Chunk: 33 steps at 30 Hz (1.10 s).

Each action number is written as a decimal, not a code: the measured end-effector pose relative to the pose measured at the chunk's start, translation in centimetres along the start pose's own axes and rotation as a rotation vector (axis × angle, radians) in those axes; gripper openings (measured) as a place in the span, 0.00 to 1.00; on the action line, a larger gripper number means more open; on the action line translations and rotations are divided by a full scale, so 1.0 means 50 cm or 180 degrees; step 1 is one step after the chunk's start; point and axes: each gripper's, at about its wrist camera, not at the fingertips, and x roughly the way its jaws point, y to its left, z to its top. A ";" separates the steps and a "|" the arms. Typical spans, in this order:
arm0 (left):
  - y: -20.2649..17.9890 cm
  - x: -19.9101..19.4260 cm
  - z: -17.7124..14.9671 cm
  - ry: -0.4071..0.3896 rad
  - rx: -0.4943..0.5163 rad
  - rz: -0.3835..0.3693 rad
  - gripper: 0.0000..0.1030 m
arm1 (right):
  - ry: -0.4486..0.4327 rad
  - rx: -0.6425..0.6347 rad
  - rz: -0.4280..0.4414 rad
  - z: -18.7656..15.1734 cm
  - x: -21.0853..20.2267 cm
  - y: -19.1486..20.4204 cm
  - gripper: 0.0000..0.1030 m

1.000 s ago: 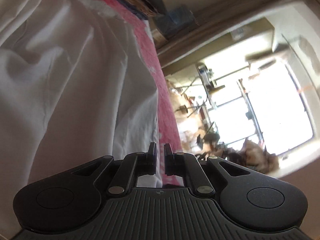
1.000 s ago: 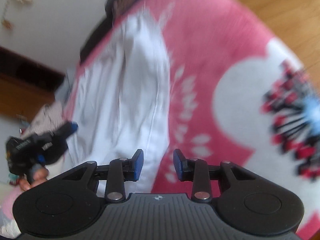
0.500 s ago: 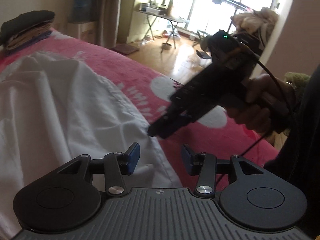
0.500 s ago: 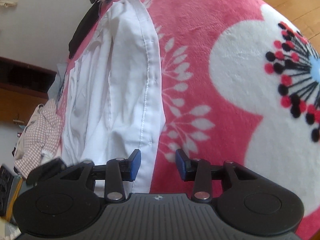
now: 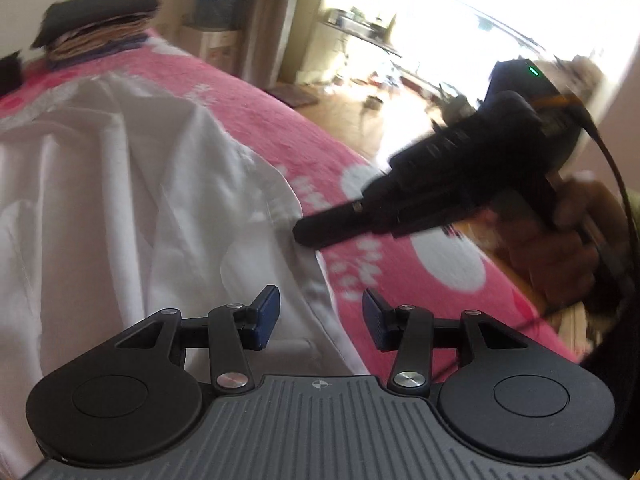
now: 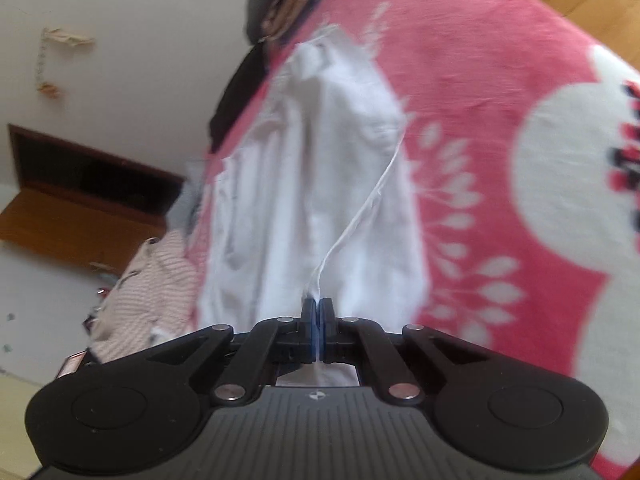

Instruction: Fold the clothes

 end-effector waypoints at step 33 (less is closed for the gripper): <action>0.140 -0.089 0.057 -0.0820 -0.1252 -0.0453 0.01 | -0.0611 -0.1219 -0.1613 0.135 -0.110 0.058 0.01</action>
